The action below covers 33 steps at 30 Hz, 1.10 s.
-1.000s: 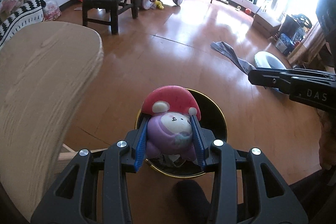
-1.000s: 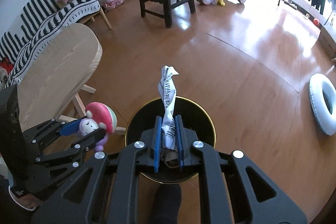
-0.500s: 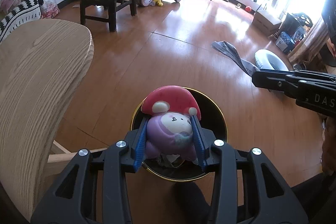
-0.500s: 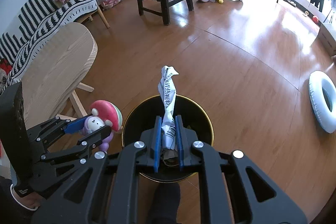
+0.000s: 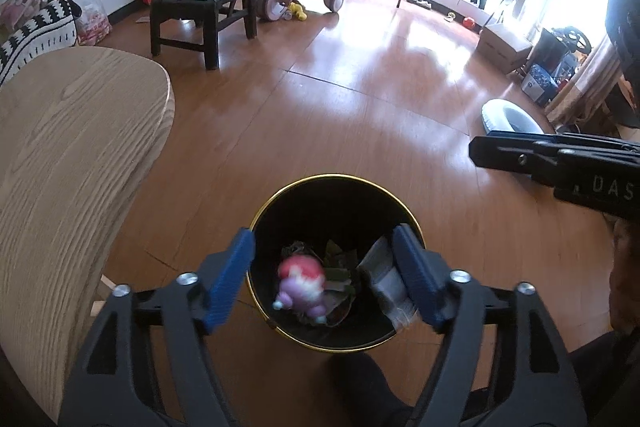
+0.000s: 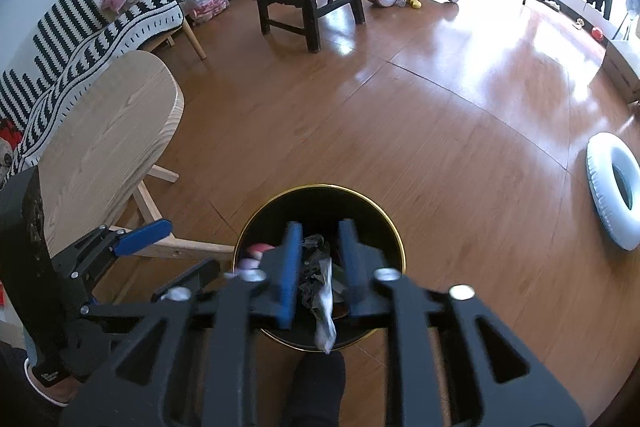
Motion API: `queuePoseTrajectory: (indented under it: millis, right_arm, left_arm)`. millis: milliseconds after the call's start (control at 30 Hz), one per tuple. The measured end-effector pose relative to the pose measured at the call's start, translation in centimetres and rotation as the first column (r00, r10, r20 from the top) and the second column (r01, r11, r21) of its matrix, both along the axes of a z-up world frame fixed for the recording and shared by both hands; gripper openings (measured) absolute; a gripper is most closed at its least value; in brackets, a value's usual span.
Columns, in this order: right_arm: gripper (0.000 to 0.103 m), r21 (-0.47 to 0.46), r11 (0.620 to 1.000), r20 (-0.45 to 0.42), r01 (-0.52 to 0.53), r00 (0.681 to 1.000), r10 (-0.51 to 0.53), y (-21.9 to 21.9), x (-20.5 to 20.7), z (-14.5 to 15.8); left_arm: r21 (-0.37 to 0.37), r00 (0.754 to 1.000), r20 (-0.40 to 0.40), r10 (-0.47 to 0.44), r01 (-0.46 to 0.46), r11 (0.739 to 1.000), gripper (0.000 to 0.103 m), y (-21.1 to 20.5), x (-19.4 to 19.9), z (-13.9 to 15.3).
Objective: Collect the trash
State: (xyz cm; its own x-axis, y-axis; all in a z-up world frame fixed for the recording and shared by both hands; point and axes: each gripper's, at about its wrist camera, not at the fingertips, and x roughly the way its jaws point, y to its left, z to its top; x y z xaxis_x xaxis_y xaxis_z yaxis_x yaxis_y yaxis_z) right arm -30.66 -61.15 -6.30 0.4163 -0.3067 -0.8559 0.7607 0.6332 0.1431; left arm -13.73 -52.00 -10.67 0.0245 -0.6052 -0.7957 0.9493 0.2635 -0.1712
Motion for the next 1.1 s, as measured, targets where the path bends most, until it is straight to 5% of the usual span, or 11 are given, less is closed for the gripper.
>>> queuePoseTrajectory:
  millis: [33,67,333,433,633,800,933,1100]
  right_arm:
    - [0.054,-0.01,1.0,0.008,0.005,1.0,-0.005,0.1,0.0,0.3]
    - [0.057,-0.017,1.0,0.016,0.007,1.0,-0.006,0.1,-0.1,0.5]
    - [0.058,-0.049,0.999,0.047,-0.019,0.999,0.021,1.3,1.3,2.0]
    - [0.066,-0.076,0.996,0.056,-0.042,0.997,0.046,2.1,2.6,2.9]
    - [0.078,-0.145,0.982,0.099,-0.122,0.986,0.137,5.6,7.0,5.6]
    - [0.083,-0.191,0.95,0.129,-0.245,0.954,0.272,10.8,13.0,7.0]
    - [0.087,-0.201,0.912,0.144,-0.357,0.91,0.388,15.8,18.3,7.8]
    - [0.089,-0.228,0.834,0.141,-0.503,0.83,0.54,23.6,24.2,8.4]
  left_arm:
    - [-0.001,1.0,0.0,0.001,-0.001,1.0,0.074,0.0,0.1,0.1]
    - [-0.002,1.0,0.0,0.003,-0.003,1.0,0.075,0.0,0.2,0.2]
    - [-0.039,0.999,0.0,0.044,-0.044,0.998,0.081,1.8,1.4,2.2]
    - [-0.069,0.996,0.009,0.086,-0.085,0.994,0.084,3.9,2.8,3.9]
    - [-0.113,0.966,0.033,0.258,-0.253,0.961,0.09,10.0,7.7,7.4]
    - [-0.076,0.873,0.124,0.471,-0.465,0.882,0.09,18.6,13.1,9.3]
    - [-0.081,0.75,0.223,0.622,-0.622,0.779,0.09,27.0,16.7,10.6]
    - [-0.104,0.614,0.228,0.756,-0.756,0.646,0.091,36.5,19.6,12.0]
